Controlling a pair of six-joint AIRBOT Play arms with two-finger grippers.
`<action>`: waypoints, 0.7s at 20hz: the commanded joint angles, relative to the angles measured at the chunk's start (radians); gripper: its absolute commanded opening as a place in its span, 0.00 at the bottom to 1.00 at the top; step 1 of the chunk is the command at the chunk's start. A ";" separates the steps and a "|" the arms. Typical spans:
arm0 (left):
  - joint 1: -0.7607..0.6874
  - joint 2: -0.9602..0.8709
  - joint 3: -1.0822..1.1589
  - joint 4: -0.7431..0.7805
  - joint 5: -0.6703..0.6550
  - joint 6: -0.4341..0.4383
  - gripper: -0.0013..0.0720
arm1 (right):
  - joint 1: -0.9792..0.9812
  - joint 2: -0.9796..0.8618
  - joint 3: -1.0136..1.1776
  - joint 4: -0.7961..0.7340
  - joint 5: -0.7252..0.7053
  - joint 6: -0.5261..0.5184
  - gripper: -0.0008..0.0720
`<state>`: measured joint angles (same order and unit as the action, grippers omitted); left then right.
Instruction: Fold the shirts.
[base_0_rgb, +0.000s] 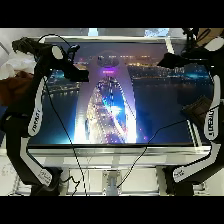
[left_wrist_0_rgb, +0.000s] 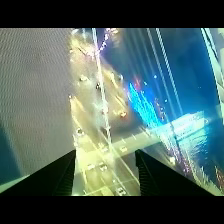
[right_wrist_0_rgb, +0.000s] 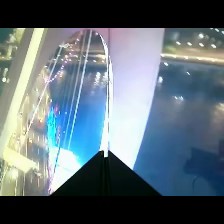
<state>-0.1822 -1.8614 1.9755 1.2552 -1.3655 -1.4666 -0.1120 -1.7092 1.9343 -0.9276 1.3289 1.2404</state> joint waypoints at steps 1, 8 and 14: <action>0.001 0.000 0.000 0.039 0.028 0.001 0.61 | 0.067 -0.001 -0.001 -0.023 -0.073 -0.008 0.05; 0.098 0.051 0.130 0.450 0.084 0.043 0.54 | 0.100 -0.001 -0.001 -0.003 -0.068 -0.002 0.05; 0.454 0.150 0.092 0.448 0.034 0.040 0.60 | 0.114 -0.001 -0.001 0.024 -0.044 0.023 0.24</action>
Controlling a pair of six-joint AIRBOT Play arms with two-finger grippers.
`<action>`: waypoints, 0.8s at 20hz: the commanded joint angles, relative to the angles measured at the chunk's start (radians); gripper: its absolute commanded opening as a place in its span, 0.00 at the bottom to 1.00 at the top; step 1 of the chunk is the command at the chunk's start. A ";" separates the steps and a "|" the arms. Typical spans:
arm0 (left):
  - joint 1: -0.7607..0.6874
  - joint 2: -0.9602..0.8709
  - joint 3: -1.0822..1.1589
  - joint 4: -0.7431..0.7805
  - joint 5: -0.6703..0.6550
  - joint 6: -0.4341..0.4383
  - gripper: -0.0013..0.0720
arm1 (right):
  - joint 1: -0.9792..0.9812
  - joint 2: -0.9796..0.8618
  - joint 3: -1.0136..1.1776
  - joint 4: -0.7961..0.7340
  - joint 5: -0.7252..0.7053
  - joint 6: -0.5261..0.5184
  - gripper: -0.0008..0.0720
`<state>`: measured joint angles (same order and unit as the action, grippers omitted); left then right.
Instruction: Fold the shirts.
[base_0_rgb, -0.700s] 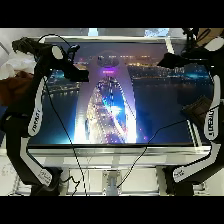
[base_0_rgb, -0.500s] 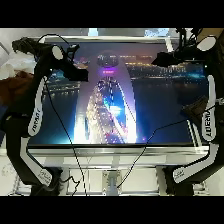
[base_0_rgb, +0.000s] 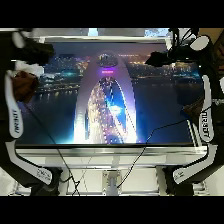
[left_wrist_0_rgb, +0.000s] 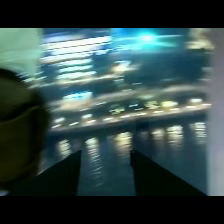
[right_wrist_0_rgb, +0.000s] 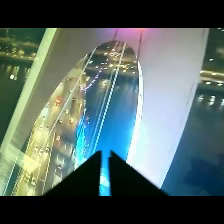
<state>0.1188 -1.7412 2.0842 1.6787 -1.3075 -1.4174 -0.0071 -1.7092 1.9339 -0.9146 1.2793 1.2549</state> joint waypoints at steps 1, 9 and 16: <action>0.209 0.030 -0.046 0.020 -0.021 -0.009 0.62 | 0.016 -0.001 0.000 0.011 0.006 0.009 0.38; 0.584 -0.071 -0.119 -0.183 0.209 0.041 0.86 | 0.142 -0.005 0.000 0.006 0.002 0.079 0.54; 0.677 -0.286 -0.119 -0.502 0.311 0.181 0.86 | 0.310 -0.006 0.000 -0.051 -0.138 0.092 0.54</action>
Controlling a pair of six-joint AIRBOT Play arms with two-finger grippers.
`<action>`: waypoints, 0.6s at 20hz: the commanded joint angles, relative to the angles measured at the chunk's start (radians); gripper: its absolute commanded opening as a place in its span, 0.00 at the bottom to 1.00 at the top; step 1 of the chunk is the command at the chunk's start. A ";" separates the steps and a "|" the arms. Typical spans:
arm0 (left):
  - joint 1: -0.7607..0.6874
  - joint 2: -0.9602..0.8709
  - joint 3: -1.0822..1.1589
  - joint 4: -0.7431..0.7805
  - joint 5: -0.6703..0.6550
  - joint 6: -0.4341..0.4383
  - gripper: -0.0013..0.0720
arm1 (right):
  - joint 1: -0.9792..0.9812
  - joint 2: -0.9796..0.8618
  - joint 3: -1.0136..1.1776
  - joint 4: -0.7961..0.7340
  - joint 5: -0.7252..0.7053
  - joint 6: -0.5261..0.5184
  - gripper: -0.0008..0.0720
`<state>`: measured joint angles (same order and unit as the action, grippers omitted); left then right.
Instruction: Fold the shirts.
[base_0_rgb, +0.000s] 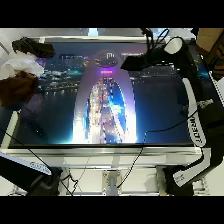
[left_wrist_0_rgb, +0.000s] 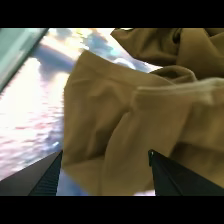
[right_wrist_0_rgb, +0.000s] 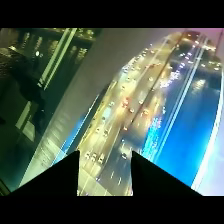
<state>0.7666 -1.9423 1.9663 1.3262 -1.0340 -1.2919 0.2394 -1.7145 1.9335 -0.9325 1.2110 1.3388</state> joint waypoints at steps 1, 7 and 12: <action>0.025 -0.115 -0.001 -0.201 0.031 0.084 0.86 | 0.083 -0.001 0.000 -0.048 -0.092 0.008 0.54; -0.036 -0.186 0.002 -0.328 0.001 0.173 0.36 | 0.135 0.000 0.000 -0.135 -0.130 0.008 0.54; -0.052 -0.170 0.124 -0.881 -0.211 0.278 0.04 | 0.134 0.000 0.000 -0.245 -0.130 0.008 0.53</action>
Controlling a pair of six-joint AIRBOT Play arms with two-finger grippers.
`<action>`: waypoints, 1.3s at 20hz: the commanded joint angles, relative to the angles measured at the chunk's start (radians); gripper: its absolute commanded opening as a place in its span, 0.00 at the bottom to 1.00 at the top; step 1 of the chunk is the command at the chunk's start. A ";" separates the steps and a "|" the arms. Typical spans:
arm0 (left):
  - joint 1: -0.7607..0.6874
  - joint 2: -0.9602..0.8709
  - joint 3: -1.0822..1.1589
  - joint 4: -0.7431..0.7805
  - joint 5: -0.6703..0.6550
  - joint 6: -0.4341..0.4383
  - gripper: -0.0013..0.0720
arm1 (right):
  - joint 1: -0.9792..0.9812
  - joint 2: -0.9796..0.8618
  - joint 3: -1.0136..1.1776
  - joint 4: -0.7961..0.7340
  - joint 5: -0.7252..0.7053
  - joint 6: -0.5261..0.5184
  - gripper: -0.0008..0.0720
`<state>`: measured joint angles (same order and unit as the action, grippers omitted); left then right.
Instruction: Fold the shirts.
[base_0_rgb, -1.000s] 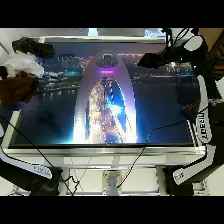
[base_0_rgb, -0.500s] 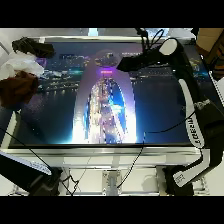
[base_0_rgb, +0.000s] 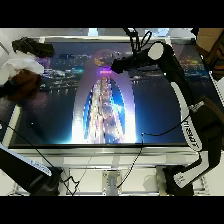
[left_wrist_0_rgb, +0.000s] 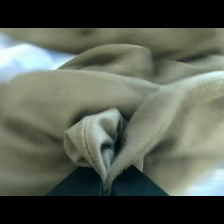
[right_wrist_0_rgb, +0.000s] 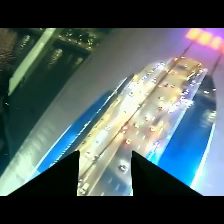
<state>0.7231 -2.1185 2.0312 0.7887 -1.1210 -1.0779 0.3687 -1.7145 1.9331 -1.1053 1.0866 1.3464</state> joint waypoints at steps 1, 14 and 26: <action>-0.010 0.037 0.061 -0.464 -0.158 0.088 0.04 | 0.005 0.000 0.000 -0.090 -0.006 0.000 0.53; -0.688 0.572 0.045 -0.465 -0.075 0.042 0.04 | -0.080 0.001 0.032 -0.301 -0.261 0.312 0.53; -0.900 0.571 0.005 -0.265 0.227 0.031 0.04 | -0.361 0.025 0.084 -0.286 -0.090 0.315 0.53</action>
<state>-0.2321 -1.5475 2.0483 0.3634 -0.9356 -0.9783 0.0620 -1.6936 2.0151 -1.3991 0.9474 1.6585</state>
